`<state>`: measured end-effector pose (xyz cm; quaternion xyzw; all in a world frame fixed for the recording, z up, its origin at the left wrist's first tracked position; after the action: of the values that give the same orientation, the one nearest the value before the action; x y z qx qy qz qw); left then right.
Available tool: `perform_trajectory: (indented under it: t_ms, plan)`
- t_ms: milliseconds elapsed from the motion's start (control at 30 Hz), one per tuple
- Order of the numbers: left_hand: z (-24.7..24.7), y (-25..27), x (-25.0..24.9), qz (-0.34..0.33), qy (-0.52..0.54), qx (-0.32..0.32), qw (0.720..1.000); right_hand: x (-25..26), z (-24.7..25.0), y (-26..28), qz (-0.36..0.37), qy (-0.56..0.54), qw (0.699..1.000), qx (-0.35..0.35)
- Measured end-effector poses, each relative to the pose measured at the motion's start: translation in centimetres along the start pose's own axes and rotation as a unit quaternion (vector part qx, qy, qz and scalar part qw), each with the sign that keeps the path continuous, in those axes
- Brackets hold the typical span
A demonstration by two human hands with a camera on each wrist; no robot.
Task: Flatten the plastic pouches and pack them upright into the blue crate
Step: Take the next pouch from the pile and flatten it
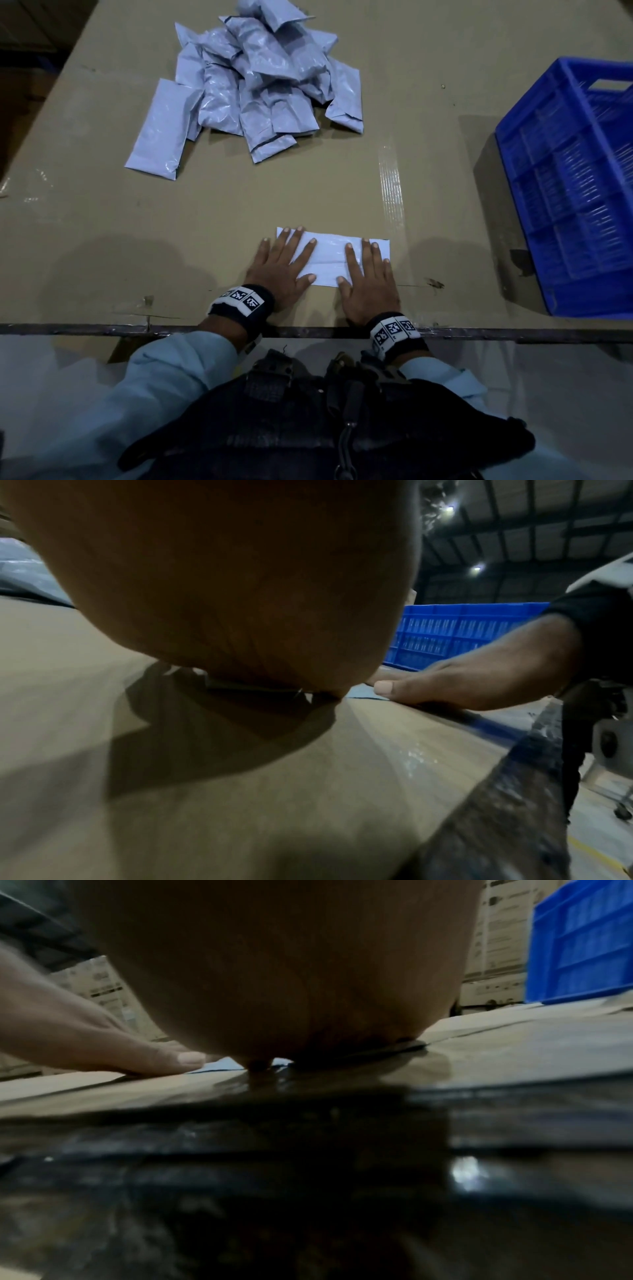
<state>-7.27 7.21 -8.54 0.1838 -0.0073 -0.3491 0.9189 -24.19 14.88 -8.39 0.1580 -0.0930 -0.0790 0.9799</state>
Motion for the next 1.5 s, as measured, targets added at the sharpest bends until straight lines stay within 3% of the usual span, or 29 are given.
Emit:
perform_trajectory:
  t_ms: [100,300,400,567,700,800,900,967,1067,1200,1333,1500]
  plan:
    - [-0.6,0.1,0.7,0.044,0.009,0.016,0.999,-0.9,-0.3,0.0,-0.013,-0.010,1.000,0.024]
    - [0.6,0.9,1.1,0.111,0.016,-0.024,0.993,-0.7,-0.2,0.0,-0.022,-0.019,0.999,0.038]
    - [0.1,1.0,2.3,0.178,0.034,0.027,0.983,-0.8,-0.3,-0.2,-0.027,-0.016,0.999,0.038]
    - [0.1,1.2,4.0,0.219,0.060,0.062,0.972,-1.4,0.3,0.2,-0.045,0.011,0.997,0.055]
    - [2.1,0.5,3.4,0.186,0.051,0.057,0.979,-1.1,2.5,-0.3,-0.025,0.024,0.998,0.055]
    - [3.4,0.0,3.1,0.162,0.130,0.022,0.978,-0.6,5.0,-1.7,-0.005,-0.002,1.000,0.014]
    - [4.7,0.7,3.4,0.132,0.317,-0.071,0.937,-0.7,6.4,-2.2,0.025,-0.070,0.997,-0.014]
    - [5.3,1.1,3.2,0.115,0.391,-0.085,0.909,-1.5,6.8,-2.1,0.028,-0.105,0.994,-0.012]
    - [6.0,1.1,3.0,0.112,0.424,-0.080,0.895,-3.8,7.0,-2.1,0.010,-0.102,0.995,-0.004]
    - [6.3,0.4,2.4,0.090,0.481,-0.056,0.870,-6.4,7.8,-2.3,0.016,-0.183,0.982,0.046]
    - [7.2,-0.3,1.3,0.080,0.495,-0.076,0.862,-7.8,8.9,-1.4,0.042,-0.215,0.971,0.091]
    - [7.1,-1.1,-0.1,0.093,0.503,-0.096,0.854,-8.4,10.5,0.4,0.063,-0.254,0.960,0.099]
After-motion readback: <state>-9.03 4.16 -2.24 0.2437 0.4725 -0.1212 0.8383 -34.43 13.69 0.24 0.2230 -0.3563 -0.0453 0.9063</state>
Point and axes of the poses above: each hand's wrist, its own y-axis away from the middle knuckle, its own z-axis out of the back of the hand, x = y × z, the point moved 9 cm from there along -y, towards the middle knuckle, and after that the axes turned 10 degrees about x, right-handed, at the moved point
